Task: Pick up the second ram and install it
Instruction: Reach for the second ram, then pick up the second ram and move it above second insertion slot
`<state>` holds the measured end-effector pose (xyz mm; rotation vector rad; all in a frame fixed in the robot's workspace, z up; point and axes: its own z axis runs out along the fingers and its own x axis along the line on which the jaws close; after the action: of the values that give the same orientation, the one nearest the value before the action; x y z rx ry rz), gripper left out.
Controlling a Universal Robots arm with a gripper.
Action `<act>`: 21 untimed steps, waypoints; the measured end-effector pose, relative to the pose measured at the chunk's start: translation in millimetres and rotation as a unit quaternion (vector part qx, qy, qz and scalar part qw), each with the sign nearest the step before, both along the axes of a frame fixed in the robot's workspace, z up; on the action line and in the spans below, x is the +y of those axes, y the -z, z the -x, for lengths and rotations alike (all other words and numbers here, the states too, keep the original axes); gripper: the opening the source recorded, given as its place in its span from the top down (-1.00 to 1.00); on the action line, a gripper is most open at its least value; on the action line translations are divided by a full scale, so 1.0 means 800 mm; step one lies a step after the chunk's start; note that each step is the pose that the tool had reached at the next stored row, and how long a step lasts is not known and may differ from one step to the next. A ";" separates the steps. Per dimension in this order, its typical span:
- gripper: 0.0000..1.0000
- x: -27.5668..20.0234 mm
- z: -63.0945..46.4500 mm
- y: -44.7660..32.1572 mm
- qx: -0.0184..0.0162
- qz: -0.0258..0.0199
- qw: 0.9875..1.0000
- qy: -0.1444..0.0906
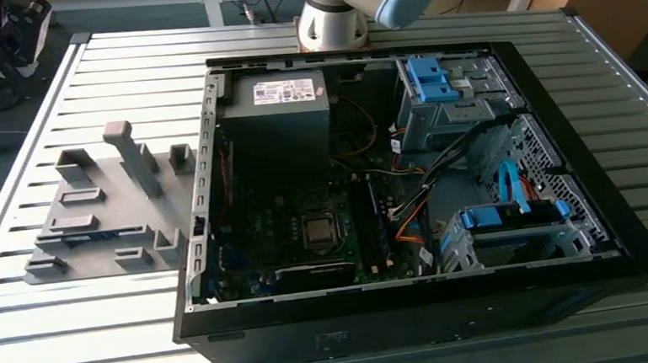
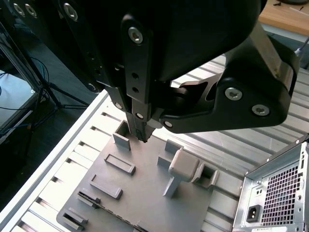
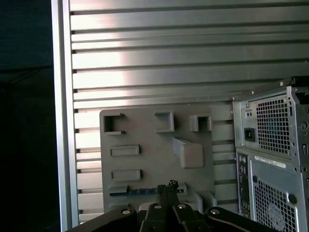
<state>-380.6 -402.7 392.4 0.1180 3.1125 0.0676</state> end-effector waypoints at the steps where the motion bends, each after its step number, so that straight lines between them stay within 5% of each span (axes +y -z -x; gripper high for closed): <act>1: 0.79 0.0000 0.002 0.0000 0.000 0.000 1.000 0.000; 17: 0.79 -0.0001 0.009 0.0000 0.000 0.000 1.000 0.000; 21: 0.79 -0.0041 0.009 0.0000 0.000 0.000 1.000 0.000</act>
<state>-387.6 -406.0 392.4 0.1180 3.1126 0.0676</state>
